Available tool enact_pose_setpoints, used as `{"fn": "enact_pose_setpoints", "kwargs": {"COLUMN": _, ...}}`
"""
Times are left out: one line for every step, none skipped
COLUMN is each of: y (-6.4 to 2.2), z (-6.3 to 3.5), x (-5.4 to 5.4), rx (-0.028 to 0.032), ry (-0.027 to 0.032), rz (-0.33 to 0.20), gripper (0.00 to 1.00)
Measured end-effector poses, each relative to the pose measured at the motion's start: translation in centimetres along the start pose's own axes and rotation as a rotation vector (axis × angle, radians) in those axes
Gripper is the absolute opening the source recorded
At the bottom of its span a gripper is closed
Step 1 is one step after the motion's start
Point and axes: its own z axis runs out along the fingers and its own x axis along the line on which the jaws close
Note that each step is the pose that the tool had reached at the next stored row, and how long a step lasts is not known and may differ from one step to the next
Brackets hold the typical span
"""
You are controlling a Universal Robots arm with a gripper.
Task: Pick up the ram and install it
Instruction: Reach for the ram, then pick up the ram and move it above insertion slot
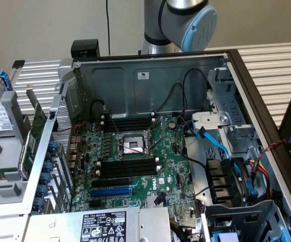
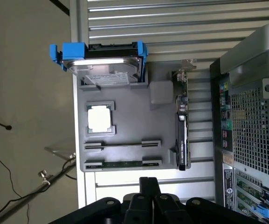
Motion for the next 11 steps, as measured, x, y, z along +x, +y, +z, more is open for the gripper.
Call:
{"fn": "enact_pose_setpoints", "kwargs": {"y": 0.00, "z": -0.01, "x": 0.00, "rx": 0.0001, "ry": 0.0001, "rz": 0.000, "gripper": 0.11}}
{"fn": "enact_pose_setpoints", "kwargs": {"y": 0.00, "z": -0.01, "x": 0.00, "rx": 0.0001, "ry": 0.0002, "rz": 0.000, "gripper": 0.11}}
{"fn": "enact_pose_setpoints", "kwargs": {"y": 0.00, "z": -0.01, "x": -0.01, "rx": 0.0000, "ry": 0.0001, "rz": 0.000, "gripper": 0.11}}
{"fn": "enact_pose_setpoints", "kwargs": {"y": 0.00, "z": 0.00, "x": 0.00, "rx": 0.0000, "ry": 0.0000, "rz": 0.000, "gripper": 0.11}}
{"fn": "enact_pose_setpoints", "kwargs": {"y": 0.00, "z": -0.01, "x": -0.01, "rx": 0.0000, "ry": 0.0001, "rz": 0.000, "gripper": 0.11}}
{"fn": "enact_pose_setpoints", "kwargs": {"y": 0.01, "z": -0.01, "x": 0.00, "rx": 0.0000, "ry": 0.0001, "rz": 0.000, "gripper": 0.11}}
{"fn": "enact_pose_setpoints", "kwargs": {"y": 0.00, "z": -0.01, "x": 0.00, "rx": 0.0000, "ry": 0.0001, "rz": 0.000, "gripper": 0.11}}
{"fn": "enact_pose_setpoints", "kwargs": {"y": 0.01, "z": -0.01, "x": 0.00, "rx": 0.0000, "ry": 0.0001, "rz": 0.000, "gripper": 0.11}}
{"fn": "enact_pose_setpoints", "kwargs": {"y": 0.02, "z": 0.00, "x": 0.07, "rx": 0.0000, "ry": 0.0001, "rz": -0.002, "gripper": 0.11}}
{"fn": "enact_pose_setpoints", "kwargs": {"y": 0.04, "z": 0.02, "x": 0.10, "rx": 0.0001, "ry": 0.0007, "rz": -0.014, "gripper": 0.11}}
{"fn": "enact_pose_setpoints", "kwargs": {"y": 0.03, "z": 0.04, "x": 0.10, "rx": 0.0002, "ry": 0.0016, "rz": -0.032, "gripper": 0.11}}
